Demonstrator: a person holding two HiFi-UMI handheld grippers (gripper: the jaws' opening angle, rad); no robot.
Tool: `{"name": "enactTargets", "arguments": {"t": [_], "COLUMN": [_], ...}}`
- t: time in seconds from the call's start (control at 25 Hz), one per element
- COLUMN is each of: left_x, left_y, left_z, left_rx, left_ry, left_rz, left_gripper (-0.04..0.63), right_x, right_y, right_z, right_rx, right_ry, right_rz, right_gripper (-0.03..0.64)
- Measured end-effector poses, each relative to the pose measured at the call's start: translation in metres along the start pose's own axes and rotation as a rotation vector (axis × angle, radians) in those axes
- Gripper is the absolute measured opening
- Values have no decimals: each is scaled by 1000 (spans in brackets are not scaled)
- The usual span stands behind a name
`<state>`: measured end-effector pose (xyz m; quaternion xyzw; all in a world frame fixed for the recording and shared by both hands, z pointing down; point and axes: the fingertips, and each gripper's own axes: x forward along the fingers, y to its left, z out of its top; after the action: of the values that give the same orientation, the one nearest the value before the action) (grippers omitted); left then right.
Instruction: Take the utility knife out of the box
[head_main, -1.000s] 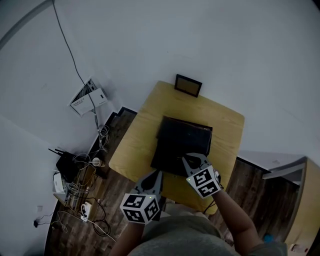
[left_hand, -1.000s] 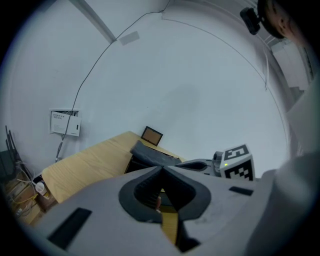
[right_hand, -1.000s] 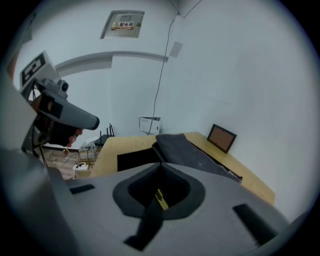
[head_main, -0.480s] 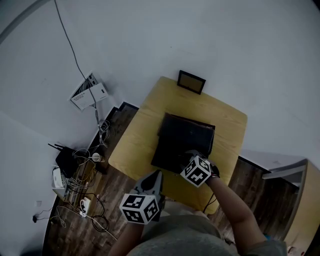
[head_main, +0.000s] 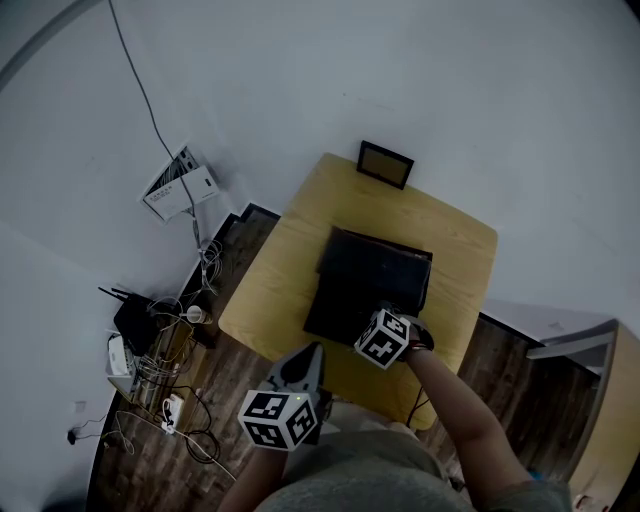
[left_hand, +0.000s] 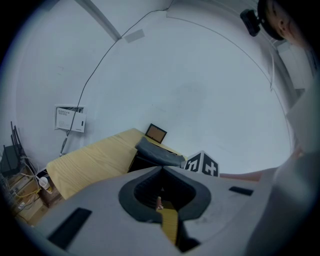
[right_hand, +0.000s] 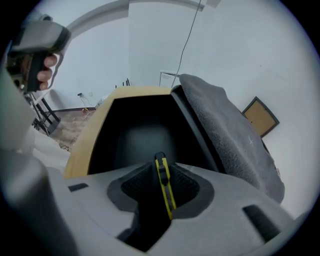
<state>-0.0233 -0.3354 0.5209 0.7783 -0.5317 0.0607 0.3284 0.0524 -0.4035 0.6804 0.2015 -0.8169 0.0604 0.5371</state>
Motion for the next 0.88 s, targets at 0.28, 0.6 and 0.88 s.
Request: {"name": "enactTargets", "arguments": {"t": [0.28, 0.6, 0.88], "left_x": [-1, -8, -20], "left_y": [-1, -3, -5], "left_z": [-2, -4, -5], "left_rx": [0, 6, 21], "left_ry": [3, 7, 3], "left_rz": [-5, -17, -36], "left_gripper": [5, 3, 5], "right_x": [0, -7, -33], "right_y": [-1, 0, 7], "right_z": [0, 4, 15], "right_rx": [31, 36, 62], "right_ry": [-8, -39, -114], "right_rz": [19, -34, -95], "right_gripper": [58, 55, 55]}}
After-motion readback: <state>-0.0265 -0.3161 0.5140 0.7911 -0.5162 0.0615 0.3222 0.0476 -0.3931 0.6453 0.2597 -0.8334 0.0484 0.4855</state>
